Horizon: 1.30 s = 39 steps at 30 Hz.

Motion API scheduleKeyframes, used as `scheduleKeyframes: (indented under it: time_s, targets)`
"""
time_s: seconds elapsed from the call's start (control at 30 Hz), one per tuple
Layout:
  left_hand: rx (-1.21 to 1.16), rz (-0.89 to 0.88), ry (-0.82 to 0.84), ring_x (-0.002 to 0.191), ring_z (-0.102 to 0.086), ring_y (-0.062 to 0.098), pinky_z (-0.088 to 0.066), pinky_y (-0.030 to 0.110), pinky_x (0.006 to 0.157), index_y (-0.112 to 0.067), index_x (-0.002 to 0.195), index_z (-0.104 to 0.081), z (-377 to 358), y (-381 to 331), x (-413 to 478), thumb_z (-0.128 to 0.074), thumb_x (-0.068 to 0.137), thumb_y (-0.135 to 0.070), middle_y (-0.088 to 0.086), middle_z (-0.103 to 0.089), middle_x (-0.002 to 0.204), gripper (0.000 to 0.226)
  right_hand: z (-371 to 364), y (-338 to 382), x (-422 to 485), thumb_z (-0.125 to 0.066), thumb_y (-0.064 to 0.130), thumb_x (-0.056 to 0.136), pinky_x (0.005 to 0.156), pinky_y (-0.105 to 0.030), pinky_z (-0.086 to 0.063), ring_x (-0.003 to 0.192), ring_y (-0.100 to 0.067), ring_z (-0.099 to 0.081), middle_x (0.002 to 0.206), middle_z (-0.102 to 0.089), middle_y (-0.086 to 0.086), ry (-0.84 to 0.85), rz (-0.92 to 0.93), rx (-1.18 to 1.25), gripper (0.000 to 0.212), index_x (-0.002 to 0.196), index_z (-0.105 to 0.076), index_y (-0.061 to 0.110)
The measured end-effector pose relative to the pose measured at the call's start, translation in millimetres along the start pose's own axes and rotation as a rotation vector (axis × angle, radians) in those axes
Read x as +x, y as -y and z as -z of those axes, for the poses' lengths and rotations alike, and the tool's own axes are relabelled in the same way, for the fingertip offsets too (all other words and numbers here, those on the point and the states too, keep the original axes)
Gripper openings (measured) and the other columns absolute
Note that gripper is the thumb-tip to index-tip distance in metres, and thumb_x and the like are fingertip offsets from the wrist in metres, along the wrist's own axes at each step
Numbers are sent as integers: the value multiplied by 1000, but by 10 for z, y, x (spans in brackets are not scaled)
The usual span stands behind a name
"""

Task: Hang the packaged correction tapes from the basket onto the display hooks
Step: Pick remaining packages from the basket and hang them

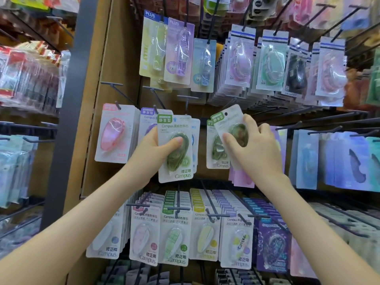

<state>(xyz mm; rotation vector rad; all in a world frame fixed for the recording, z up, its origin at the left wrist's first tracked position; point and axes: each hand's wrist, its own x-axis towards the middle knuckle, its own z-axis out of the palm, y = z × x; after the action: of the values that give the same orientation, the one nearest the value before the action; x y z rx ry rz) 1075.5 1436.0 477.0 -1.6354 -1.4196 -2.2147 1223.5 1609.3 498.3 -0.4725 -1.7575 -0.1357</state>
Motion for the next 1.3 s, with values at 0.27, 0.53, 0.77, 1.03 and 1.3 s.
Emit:
scheduleKeyframes:
  time_s: [0.27, 0.53, 0.77, 1.03, 1.3]
  targets:
    - [-12, -5, -11, 99, -68, 8, -57, 26, 78, -28, 118, -58, -7, 46, 36, -59, 93, -16, -11, -69, 112, 27, 31, 15, 8, -40, 58, 93, 50, -26, -30, 80, -18, -44, 99, -44, -3, -1, 58, -147, 72, 153, -6, 36]
    - [-10, -5, -47, 96, -68, 6, -57, 22, 75, -26, 115, -59, -18, 36, -20, -59, 94, -15, -9, -70, 109, 24, 50, 124, 13, -34, 60, 94, 60, -30, -35, 81, -18, -41, 98, -39, 0, 94, 80, -161, 62, 150, -18, 38]
    - [18, -38, -47, 100, -67, 7, -56, 26, 82, -24, 118, -58, -27, 32, -5, -60, 93, -16, -8, -69, 113, 26, -54, 159, 46, -33, 58, 95, 69, -33, -35, 109, -32, -52, 128, -47, -11, 229, -34, -153, 60, 148, -20, 35]
    - [26, -62, -70, 99, -67, 9, -56, 27, 78, -27, 112, -57, 73, 4, -44, -62, 90, -15, -8, -69, 111, 25, -548, 252, 183, -45, 53, 94, 77, -37, -41, 114, -32, -51, 133, -40, -14, 339, -136, -157, 78, 153, -1, 26]
    - [74, 102, 18, 97, -69, 13, -55, 35, 86, -21, 115, -61, 128, 53, -176, -65, 89, -15, -4, -72, 109, 28, -382, 273, -17, -53, 49, 92, 90, -40, -44, 122, -31, -45, 136, -43, -13, 273, -27, -59, 80, 153, -10, 21]
